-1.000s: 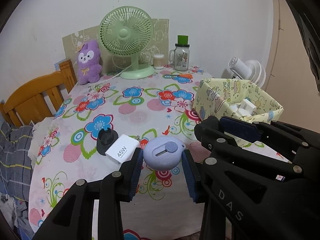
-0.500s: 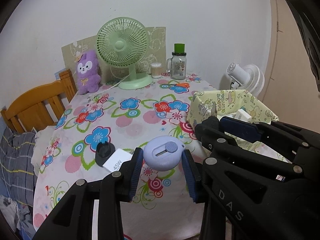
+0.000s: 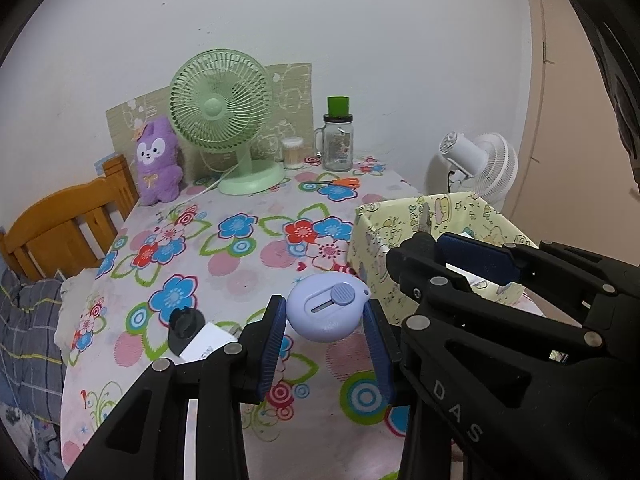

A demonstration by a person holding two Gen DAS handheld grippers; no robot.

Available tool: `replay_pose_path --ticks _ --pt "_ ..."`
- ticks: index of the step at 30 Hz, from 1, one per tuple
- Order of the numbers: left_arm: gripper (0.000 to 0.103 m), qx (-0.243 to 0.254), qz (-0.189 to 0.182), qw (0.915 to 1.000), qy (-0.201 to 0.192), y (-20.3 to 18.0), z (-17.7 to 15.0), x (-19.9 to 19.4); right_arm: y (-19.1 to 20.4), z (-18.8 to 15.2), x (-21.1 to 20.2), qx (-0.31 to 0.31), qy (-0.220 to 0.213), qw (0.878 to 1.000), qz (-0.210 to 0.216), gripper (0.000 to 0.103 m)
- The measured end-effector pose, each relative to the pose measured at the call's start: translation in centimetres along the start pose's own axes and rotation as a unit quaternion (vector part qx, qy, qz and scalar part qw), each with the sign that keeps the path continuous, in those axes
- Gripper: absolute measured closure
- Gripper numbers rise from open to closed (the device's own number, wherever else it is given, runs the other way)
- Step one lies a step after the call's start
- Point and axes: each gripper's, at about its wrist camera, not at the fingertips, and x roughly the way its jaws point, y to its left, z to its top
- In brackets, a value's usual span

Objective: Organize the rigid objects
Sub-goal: 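Carry the lavender fob and black key toward the box with both grippers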

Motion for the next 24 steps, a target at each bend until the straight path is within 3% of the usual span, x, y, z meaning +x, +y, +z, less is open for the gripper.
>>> replay_pose_path --ticks 24 --pt "0.062 0.039 -0.036 0.9986 0.006 -5.2 2.6 3.3 -6.4 0.7 0.9 0.042 0.002 0.999 -0.034 0.068"
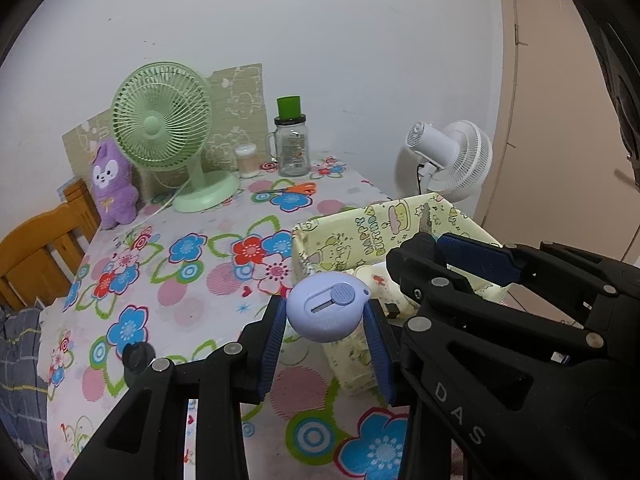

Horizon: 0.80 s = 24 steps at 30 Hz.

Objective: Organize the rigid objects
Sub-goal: 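Carry the lavender fob and black key toward the box with both grippers, then lower the fob and key into the box and open both grippers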

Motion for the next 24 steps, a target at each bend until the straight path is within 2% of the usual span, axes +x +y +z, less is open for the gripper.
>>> replay_pose_path --ticks 11,24 --pt "0.062 0.014 -0.017 0.9996 0.014 -1.9 1.0 2.5 -2.7 0.1 1.9 0.017 0.013 1.000 -0.015 0.068" --pt "0.062 0.019 -0.042 0.9972 0.060 -3.5 1.8 7.1 -6.2 -0.1 5.4 0.052 0.053 0.997 -0.025 0.068"
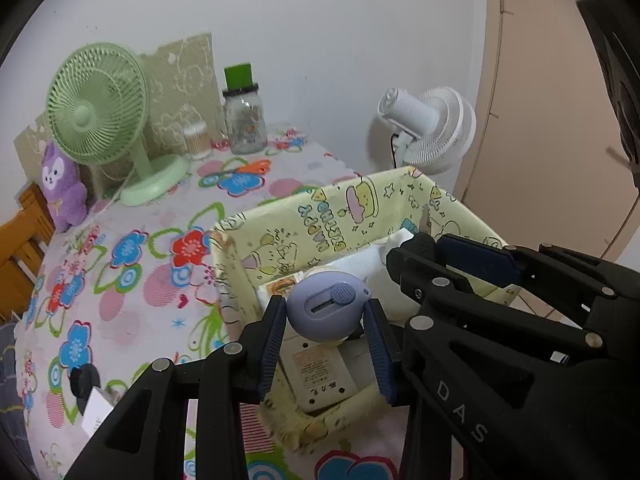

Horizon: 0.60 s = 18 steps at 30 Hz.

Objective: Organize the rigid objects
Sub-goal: 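Lower the fob and key into the box and open both grippers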

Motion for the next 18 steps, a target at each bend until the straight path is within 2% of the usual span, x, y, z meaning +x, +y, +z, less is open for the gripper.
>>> replay_pose_path --ticks 9,14,18 --pt "0.062 -0.008 -0.020 0.9989 0.041 -0.2 0.6 2.6 -1.2 0.5 2.8 0.015 0.034 0.999 0.011 0.068" --pt "0.062 0.006 -0.008 0.9990 0.044 -0.5 0.9 3.3 -1.5 0.6 4.0 0.023 0.046 0.998 0.022 0.068" --pt "0.062 0.007 -0.013 0.9989 0.044 -0.5 1.0 3.4 -1.7 0.7 4.3 0.022 0.047 0.998 0.028 0.067"
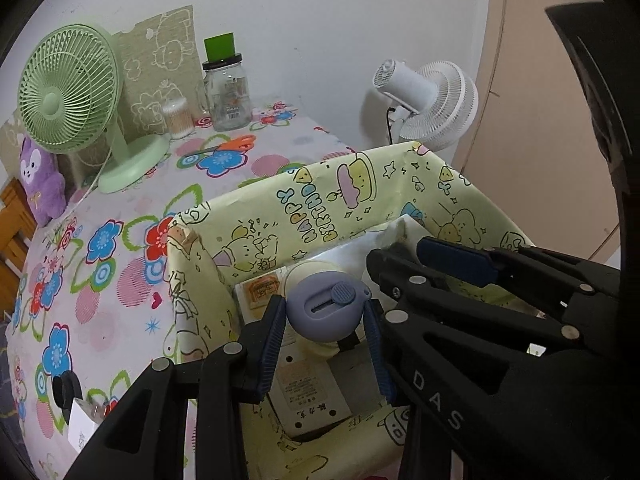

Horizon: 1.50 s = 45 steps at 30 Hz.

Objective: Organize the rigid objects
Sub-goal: 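Lower the fob and key into the box and open both grippers, then withdraw both tools from the box toward the white charger and black cup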

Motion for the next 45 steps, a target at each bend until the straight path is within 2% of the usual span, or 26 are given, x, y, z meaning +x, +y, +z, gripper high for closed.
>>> replay_pose_path --ticks 3,5,10,14,18,21,28,33,39,42,45 --pt "0.062 0.002 -0.003 1.0000 0.000 -0.1 0.1 0.1 -0.2 0.0 -0.1 0.002 0.000 1.000 -0.002 0.065" --pt "0.061 0.002 -0.003 1.0000 -0.001 -0.2 0.2 0.1 -0.1 -0.1 -0.6 0.000 -0.008 1.000 -0.004 0.053" --pt "0.061 -0.004 0.001 1.0000 -0.006 0.0 0.3 0.3 -0.1 -0.3 -2.1 -0.005 -0.032 0.999 -0.016 0.036" --pt "0.060 0.000 0.010 0.9999 -0.010 -0.3 0.4 0.3 -0.6 -0.5 -2.3 0.004 -0.033 0.999 -0.018 0.034" --pt "0.045 -0.003 0.020 0.9997 -0.011 -0.2 0.4 0.3 -1.0 -0.8 -2.6 0.017 -0.033 0.999 -0.016 0.033" --pt "0.036 0.008 0.010 0.9999 -0.009 -0.6 0.2 0.0 -1.0 -1.0 -2.8 0.016 -0.033 0.999 -0.016 0.033" --pt "0.024 0.005 0.015 0.9997 -0.020 -0.6 -0.5 -1.4 -0.6 -1.7 -4.0 0.019 -0.042 0.999 -0.012 0.031" --pt "0.022 0.004 0.017 0.9994 -0.028 -0.4 -1.2 -2.8 0.1 -2.4 -5.1 0.019 -0.051 0.998 -0.011 0.028" --pt "0.021 0.008 0.013 0.9988 -0.048 -0.3 -2.3 -4.8 0.8 -3.3 -6.2 0.024 -0.061 0.998 -0.007 0.017" --pt "0.013 0.004 0.022 0.9983 -0.054 0.0 -2.7 -5.5 1.4 -3.6 -6.7 0.022 -0.067 0.997 -0.008 0.016" --pt "0.013 -0.002 0.015 0.9984 -0.054 0.4 -3.1 -6.1 1.9 -3.9 -7.2 0.020 -0.070 0.997 -0.007 0.015"
